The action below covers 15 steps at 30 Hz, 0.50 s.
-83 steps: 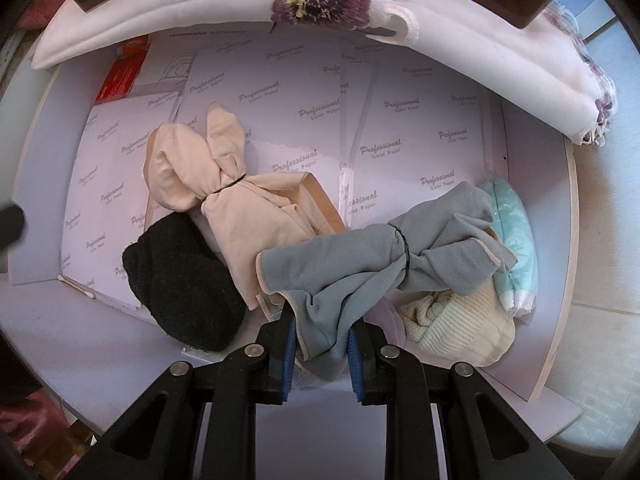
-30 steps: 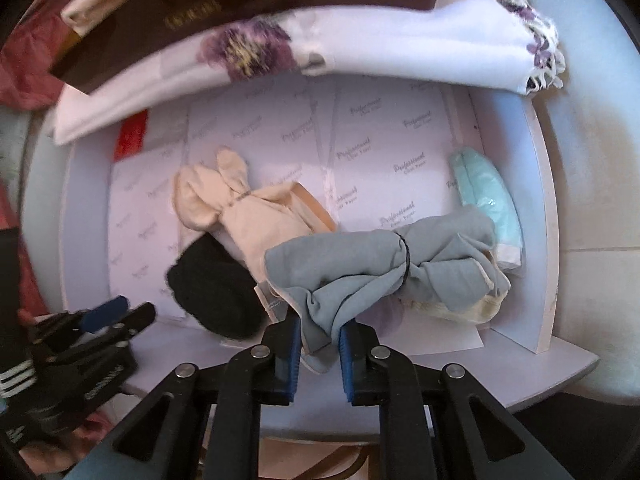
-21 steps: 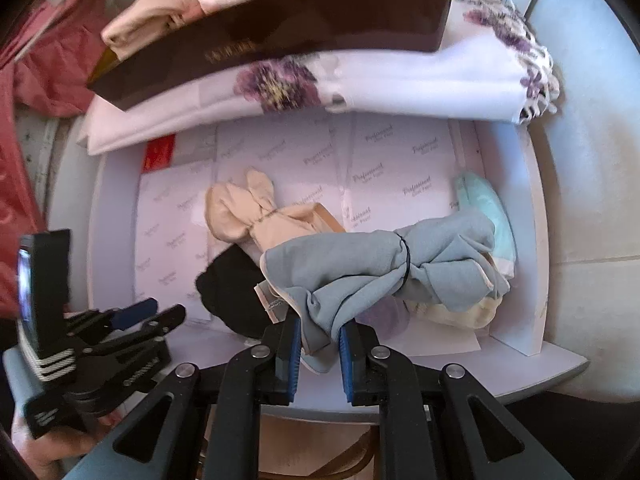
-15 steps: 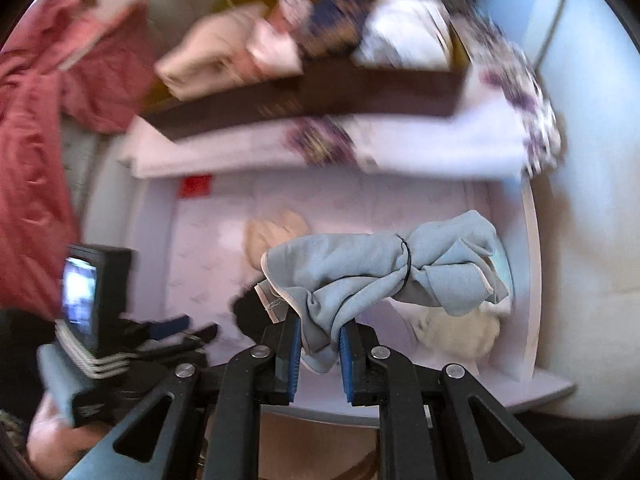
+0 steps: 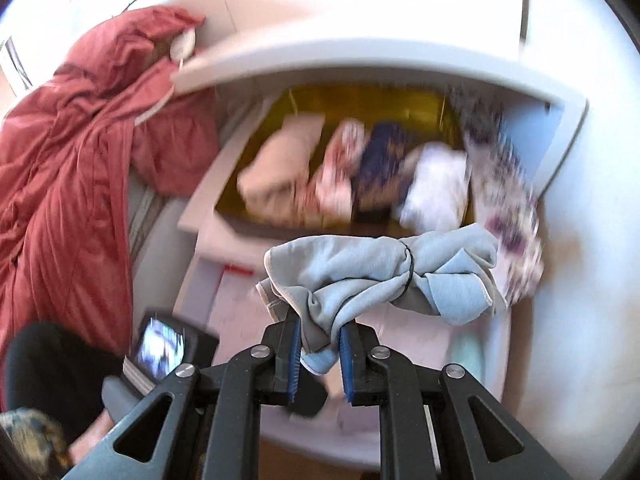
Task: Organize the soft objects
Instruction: 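Carry the grey sock up into the gold tray with the right tool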
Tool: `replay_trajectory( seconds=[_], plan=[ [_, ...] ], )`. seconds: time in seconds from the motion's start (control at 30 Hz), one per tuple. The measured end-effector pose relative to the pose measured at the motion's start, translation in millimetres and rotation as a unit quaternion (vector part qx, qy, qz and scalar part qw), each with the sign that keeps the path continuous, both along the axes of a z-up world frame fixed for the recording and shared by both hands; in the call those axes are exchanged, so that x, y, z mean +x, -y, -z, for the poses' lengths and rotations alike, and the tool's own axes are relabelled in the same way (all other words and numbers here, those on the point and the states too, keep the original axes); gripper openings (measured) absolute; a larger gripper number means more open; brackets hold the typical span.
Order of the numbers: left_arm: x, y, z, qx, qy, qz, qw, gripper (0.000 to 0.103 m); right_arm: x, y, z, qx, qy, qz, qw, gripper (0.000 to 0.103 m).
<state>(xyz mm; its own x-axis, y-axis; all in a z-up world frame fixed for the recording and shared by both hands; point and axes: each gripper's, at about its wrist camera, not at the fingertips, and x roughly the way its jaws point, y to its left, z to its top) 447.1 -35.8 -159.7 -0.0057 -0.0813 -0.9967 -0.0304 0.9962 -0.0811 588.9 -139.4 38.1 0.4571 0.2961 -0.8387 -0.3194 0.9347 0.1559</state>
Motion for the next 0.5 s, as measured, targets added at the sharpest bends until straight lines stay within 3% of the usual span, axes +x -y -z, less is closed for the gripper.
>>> replay_trajectory(
  seconds=[0.23,0.37,0.5],
  plan=[
    [0,1,2,-0.004,0.000,0.001,1.0000,0.035,72,-9,-1,-0.009,0.014,0.038,0.999,0.017],
    [1,4,1,-0.008,-0.001,0.002,1.0000,0.035,117,-7,21,-0.027,-0.007,0.071,0.997,0.018],
    [1,6,1,-0.010,-0.002,0.003,0.9999,0.035,146,-11,48,-0.043,-0.040,0.065,0.996,0.018]
  ],
)
